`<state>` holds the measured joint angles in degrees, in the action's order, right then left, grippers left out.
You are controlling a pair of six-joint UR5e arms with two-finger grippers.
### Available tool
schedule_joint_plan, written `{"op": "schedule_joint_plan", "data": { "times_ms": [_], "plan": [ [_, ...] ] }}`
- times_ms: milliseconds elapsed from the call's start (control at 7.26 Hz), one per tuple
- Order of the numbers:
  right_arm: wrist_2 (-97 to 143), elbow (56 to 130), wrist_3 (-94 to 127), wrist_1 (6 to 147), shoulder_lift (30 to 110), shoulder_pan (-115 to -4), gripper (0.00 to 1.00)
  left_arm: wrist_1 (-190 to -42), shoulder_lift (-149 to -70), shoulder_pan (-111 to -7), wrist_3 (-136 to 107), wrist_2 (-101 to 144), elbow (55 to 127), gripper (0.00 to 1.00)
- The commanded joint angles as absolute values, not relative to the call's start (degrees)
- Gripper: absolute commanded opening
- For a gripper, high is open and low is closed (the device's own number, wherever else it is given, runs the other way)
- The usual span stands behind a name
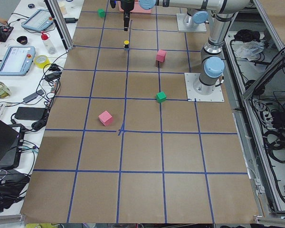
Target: Align button upright
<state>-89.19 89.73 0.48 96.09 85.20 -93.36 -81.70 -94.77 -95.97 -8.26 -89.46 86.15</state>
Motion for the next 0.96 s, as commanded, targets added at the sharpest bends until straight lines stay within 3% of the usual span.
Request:
{"op": "schedule_joint_plan", "data": {
  "times_ms": [0,826],
  "plan": [
    [-90.0,89.3,-0.3,94.1,85.6,-92.5,1.0,-82.6,-94.5,-95.8,-8.3,-90.0,86.7,1.0],
    [-89.7,86.7,0.6,91.7,86.5,-92.5,1.0,-87.1,-95.3,-95.0,-6.4,-90.2,85.0,1.0]
  ]
}}
